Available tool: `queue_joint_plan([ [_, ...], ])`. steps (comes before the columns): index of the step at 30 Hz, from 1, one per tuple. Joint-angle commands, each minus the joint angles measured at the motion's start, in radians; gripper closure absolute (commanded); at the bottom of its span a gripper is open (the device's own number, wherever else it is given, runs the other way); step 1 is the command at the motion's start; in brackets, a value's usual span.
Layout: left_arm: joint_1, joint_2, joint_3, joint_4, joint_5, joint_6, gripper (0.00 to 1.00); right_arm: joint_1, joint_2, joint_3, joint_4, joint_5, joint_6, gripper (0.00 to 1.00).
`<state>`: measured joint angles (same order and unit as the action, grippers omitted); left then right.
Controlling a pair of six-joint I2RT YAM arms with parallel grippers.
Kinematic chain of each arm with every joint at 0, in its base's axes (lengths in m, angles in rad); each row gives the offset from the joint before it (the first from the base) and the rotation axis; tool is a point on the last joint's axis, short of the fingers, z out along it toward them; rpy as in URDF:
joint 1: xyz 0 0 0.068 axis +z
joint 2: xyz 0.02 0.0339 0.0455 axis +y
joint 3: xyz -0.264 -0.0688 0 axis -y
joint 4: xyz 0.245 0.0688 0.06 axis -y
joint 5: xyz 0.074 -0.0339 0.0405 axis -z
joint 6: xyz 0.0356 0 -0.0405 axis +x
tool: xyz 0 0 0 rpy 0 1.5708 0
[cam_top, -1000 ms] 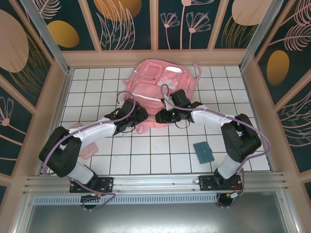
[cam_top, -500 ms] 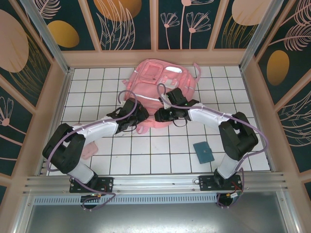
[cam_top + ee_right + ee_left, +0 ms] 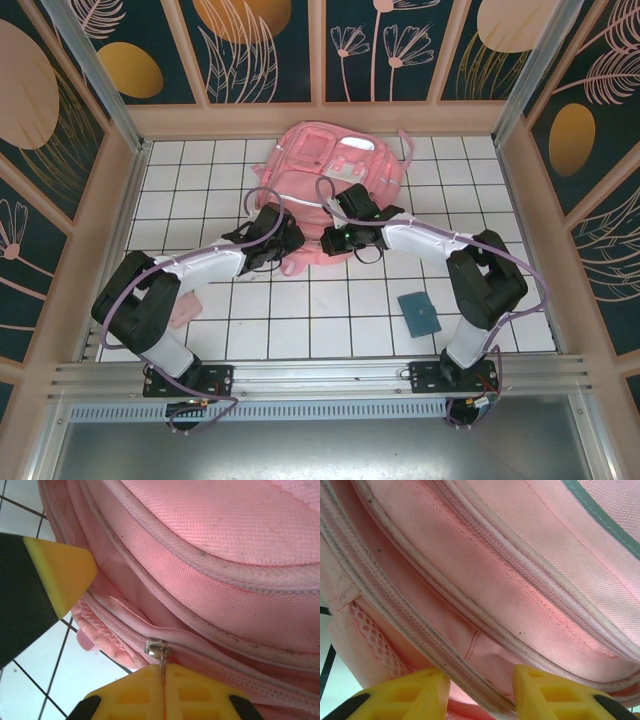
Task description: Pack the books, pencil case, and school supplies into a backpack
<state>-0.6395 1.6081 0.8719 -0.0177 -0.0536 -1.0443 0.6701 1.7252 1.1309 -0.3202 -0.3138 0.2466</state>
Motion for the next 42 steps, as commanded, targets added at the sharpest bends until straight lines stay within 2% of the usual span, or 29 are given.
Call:
queue_joint_plan([
  [1, 0.007, 0.021, 0.012, 0.01, -0.018, -0.006, 0.65, 0.013, -0.02, 0.021, -0.083, 0.069, -0.014, 1.0],
  [10, 0.006, 0.028, -0.007, -0.012, -0.094, -0.014, 0.9, 0.012, -0.117, -0.013, -0.188, 0.228, -0.012, 1.0],
  [14, 0.007, 0.017, -0.01, -0.026, -0.118, -0.011, 0.92, -0.001, -0.161, -0.044, -0.226, 0.324, 0.01, 1.0],
  [16, 0.006, 0.011, -0.014, -0.028, -0.124, -0.01, 0.93, -0.019, -0.18, -0.055, -0.236, 0.417, 0.027, 1.0],
  [20, 0.008, 0.003, -0.014, -0.033, -0.129, -0.005, 0.94, -0.098, -0.174, -0.077, -0.228, 0.539, 0.058, 1.0],
  [30, 0.007, -0.029, -0.025, -0.051, -0.127, 0.008, 1.0, -0.272, -0.039, -0.018, -0.079, 0.629, 0.119, 1.0],
  [33, 0.007, -0.039, -0.028, -0.053, -0.111, 0.016, 1.0, -0.298, 0.013, 0.021, -0.051, 0.613, 0.138, 1.0],
  [37, 0.006, -0.066, -0.038, -0.062, -0.077, 0.025, 1.0, -0.3, 0.068, 0.094, -0.082, 0.66, 0.178, 1.0],
  [39, 0.005, -0.08, -0.038, -0.064, -0.034, 0.046, 1.0, -0.3, 0.066, 0.125, -0.115, 0.643, 0.171, 0.91],
  [40, 0.005, -0.086, -0.035, -0.064, -0.007, 0.057, 0.95, -0.3, 0.049, 0.123, -0.114, 0.625, 0.16, 0.82],
  [42, 0.006, -0.096, -0.021, -0.077, 0.043, 0.093, 0.76, -0.301, -0.009, 0.096, -0.089, 0.572, 0.127, 0.63],
])
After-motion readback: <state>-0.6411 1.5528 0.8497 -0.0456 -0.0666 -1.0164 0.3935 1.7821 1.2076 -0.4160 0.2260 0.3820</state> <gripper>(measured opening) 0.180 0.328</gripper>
